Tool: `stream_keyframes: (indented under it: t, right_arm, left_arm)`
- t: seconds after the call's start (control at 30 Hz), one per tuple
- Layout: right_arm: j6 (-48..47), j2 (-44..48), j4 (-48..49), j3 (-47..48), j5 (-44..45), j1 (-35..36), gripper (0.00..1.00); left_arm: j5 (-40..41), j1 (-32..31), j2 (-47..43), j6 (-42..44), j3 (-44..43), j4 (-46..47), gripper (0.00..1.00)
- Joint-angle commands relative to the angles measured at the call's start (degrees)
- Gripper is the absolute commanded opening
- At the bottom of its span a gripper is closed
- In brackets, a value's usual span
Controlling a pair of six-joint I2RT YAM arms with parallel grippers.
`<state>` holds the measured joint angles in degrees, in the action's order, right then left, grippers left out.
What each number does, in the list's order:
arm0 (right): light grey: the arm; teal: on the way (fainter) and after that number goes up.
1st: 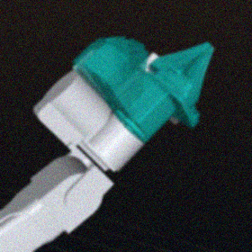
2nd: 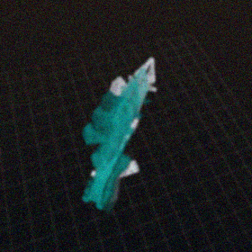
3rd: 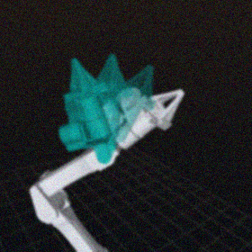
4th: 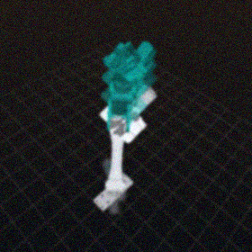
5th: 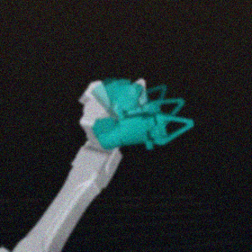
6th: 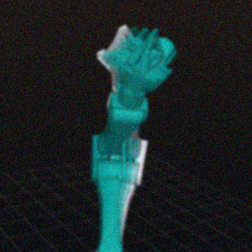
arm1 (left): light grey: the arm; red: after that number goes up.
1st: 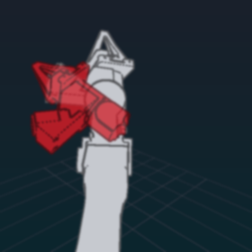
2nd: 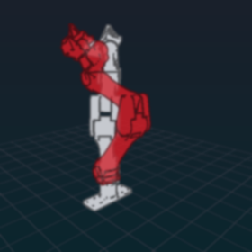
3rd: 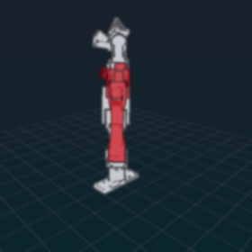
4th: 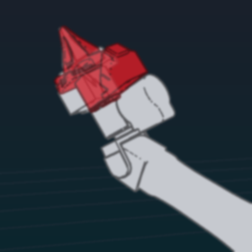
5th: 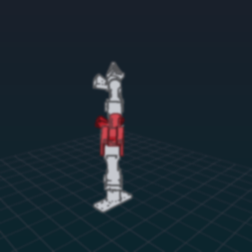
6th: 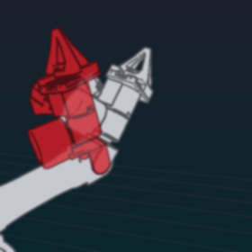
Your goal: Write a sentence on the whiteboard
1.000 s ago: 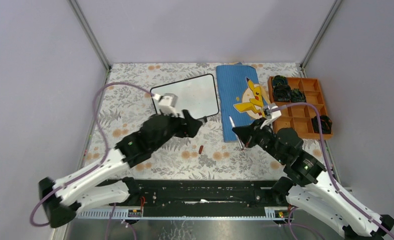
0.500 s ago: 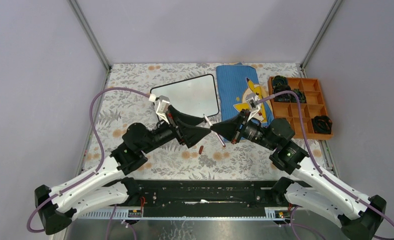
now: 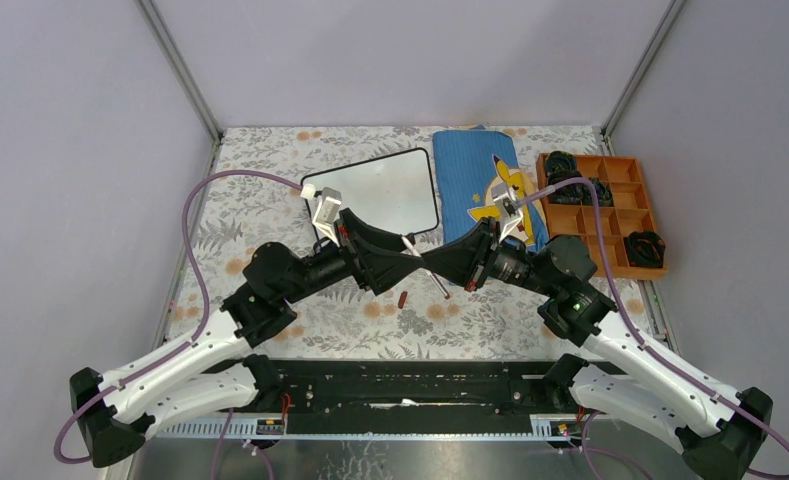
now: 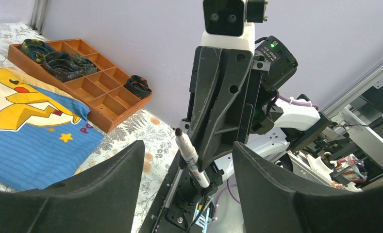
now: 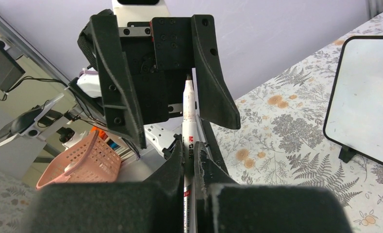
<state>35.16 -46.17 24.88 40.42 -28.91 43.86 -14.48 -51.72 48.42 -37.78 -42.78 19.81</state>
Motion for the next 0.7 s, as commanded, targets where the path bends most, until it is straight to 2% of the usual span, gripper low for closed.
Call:
stream_keyframes:
  t: [0.0, 0.1, 0.27, 0.5, 0.67]
  right_arm:
    - [0.97, 0.02, 3.85, 2.49, -3.08, 0.00, 0.00]
    - [1.04, 0.11, 3.86, 2.14, -3.55, 0.00, 0.00]
    - [1.14, 0.28, 3.90, 1.99, -4.23, 0.00, 0.00]
    - [1.01, 0.47, 3.68, 1.81, -4.66, -0.02, 0.00]
    - [1.09, 0.51, 3.72, 1.72, -4.93, 0.00, 0.00]
  left_arm:
    - [0.07, -0.11, -0.28, -0.66, -2.36, 3.42, 0.70]
    - [-0.05, -0.11, -0.26, -1.33, -2.50, 3.90, 0.63]
    - [0.01, -0.12, -0.44, -2.38, -1.97, 4.85, 0.47]
    - [-0.11, -0.12, -0.30, -2.80, -2.04, 5.06, 0.32]
    - [-0.20, -0.10, -0.09, -3.28, -1.73, 5.61, 0.18]
